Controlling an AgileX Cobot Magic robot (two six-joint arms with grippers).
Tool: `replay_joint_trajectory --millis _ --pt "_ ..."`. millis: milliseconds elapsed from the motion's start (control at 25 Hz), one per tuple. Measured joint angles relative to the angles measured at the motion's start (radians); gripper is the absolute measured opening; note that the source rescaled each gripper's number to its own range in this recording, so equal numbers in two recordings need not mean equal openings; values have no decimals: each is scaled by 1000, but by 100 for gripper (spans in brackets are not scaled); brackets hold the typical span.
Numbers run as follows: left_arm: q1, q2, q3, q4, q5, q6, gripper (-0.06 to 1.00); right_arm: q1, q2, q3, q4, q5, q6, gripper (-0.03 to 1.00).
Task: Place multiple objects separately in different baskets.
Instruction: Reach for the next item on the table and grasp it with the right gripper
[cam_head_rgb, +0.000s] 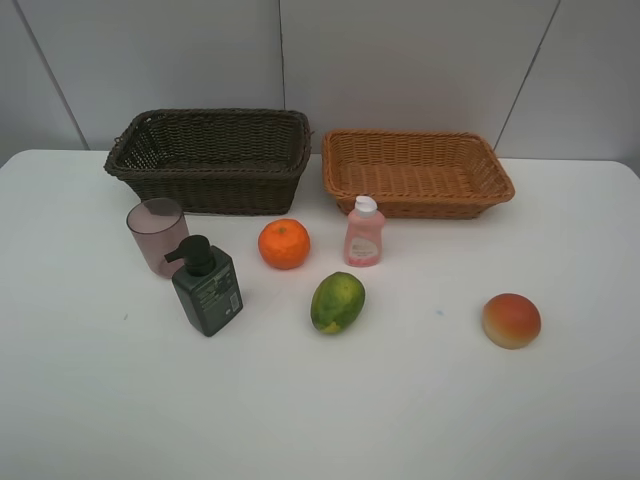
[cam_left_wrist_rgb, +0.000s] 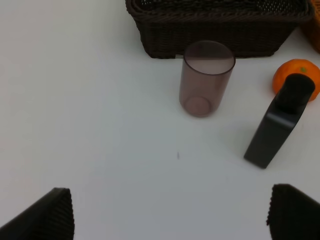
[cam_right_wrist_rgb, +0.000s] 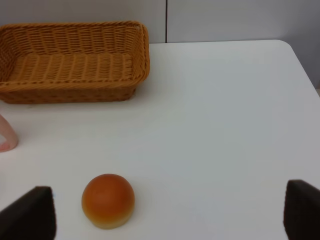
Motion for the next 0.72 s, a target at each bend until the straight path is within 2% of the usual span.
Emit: replay_joint_trajectory --millis 720 --pt "0 0 0 0 0 0 100 0 0 0 -2 0 0 100"
